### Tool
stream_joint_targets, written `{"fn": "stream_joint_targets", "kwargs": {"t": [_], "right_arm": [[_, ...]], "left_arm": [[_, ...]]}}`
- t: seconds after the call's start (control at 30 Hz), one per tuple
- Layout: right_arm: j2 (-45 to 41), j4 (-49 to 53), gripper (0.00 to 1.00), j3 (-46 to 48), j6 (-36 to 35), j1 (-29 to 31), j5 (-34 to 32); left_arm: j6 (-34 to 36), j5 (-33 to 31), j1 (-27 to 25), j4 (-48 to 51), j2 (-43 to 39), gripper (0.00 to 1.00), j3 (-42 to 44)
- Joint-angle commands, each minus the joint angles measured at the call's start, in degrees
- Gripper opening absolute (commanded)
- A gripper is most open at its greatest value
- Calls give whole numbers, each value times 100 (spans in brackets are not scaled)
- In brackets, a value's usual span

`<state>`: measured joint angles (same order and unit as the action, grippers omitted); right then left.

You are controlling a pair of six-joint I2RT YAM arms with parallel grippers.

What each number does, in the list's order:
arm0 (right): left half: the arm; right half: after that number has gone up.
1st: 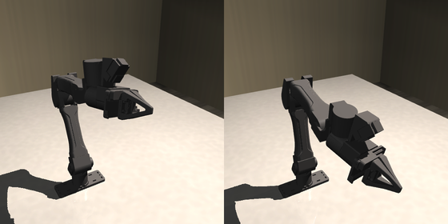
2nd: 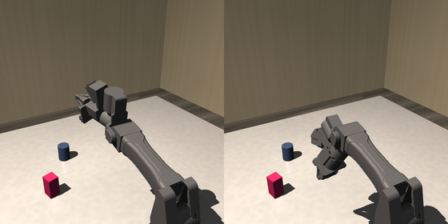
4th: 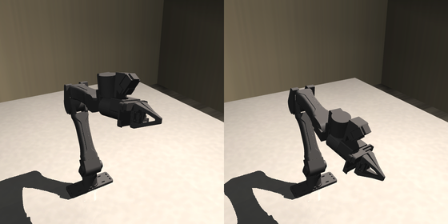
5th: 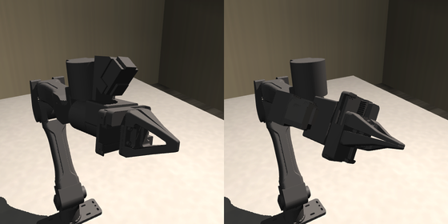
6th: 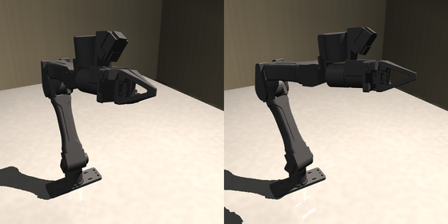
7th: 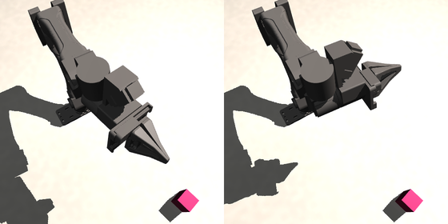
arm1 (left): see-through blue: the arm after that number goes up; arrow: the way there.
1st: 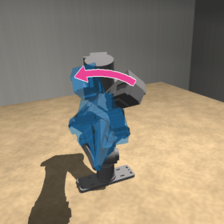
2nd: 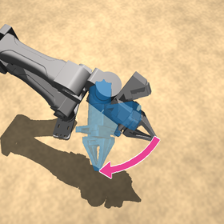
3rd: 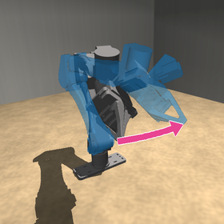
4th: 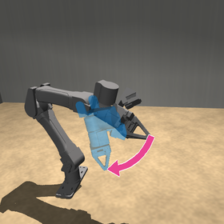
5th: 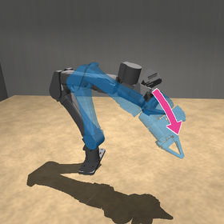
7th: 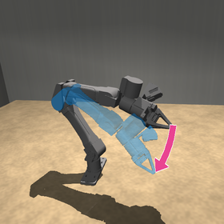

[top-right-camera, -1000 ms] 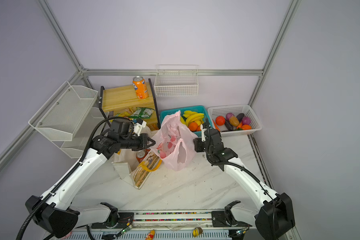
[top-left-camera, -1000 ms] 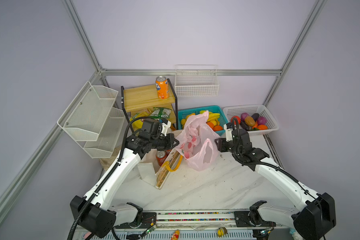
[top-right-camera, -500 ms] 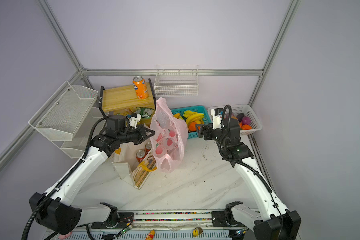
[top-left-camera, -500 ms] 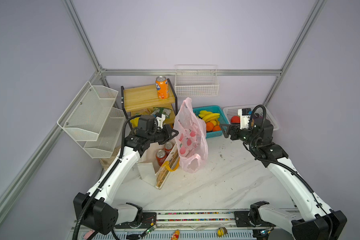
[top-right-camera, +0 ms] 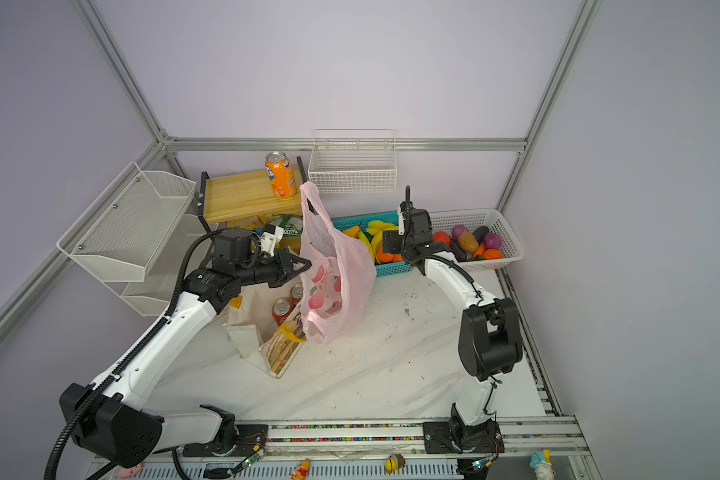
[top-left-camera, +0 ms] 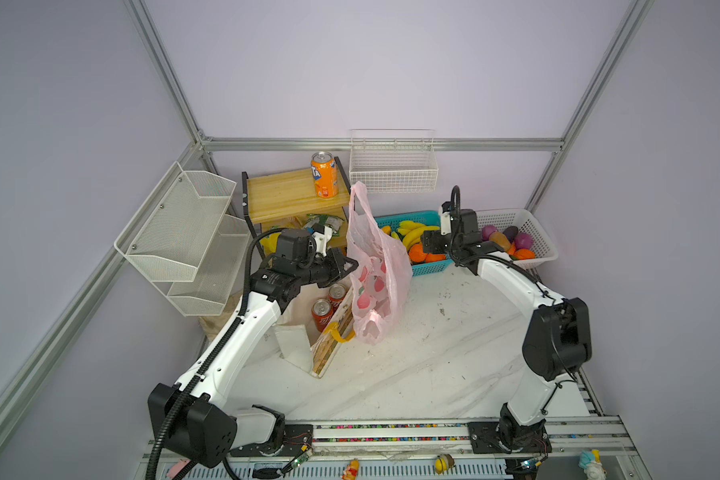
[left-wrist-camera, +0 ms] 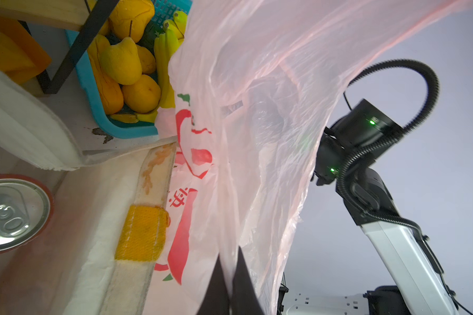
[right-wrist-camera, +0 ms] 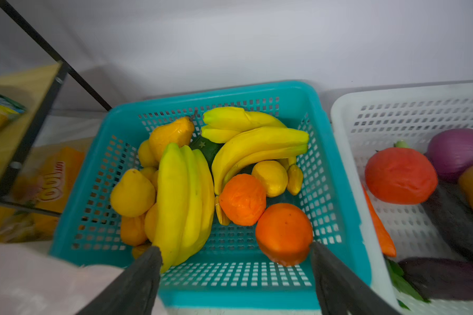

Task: Place the mixed food into the grocery bags and tie them
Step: 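Release the right gripper and reach it into the teal fruit basket, then grasp the orange fruit in the teal basket with the right gripper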

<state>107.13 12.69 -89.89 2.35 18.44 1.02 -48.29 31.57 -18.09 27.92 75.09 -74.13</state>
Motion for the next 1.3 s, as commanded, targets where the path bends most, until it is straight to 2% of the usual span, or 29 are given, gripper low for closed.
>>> {"fn": "stream_joint_targets", "kwargs": {"t": [0.0, 0.23, 0.57, 0.8, 1.03, 1.27], "right_arm": [[529, 394, 88, -677, -606, 106, -297], [1864, 1109, 88, -1816, -1019, 174, -679], [2887, 1681, 85, -2828, -1158, 186, -533], [3352, 1970, 77, -3325, -1118, 179, -687], [2970, 1693, 54, -3289, -1125, 178, -450], [1750, 1104, 45, -2552, -924, 171, -67]], "left_arm": [[205, 68, -2, -160, -252, 0, 98], [232, 38, 0, -272, -336, 0, 195], [224, -33, 2, -363, -343, 0, 258], [196, -55, -2, -427, -347, 0, 328], [145, -28, -2, -472, -327, 0, 320], [111, -11, 0, -580, -371, 0, 379]]}}
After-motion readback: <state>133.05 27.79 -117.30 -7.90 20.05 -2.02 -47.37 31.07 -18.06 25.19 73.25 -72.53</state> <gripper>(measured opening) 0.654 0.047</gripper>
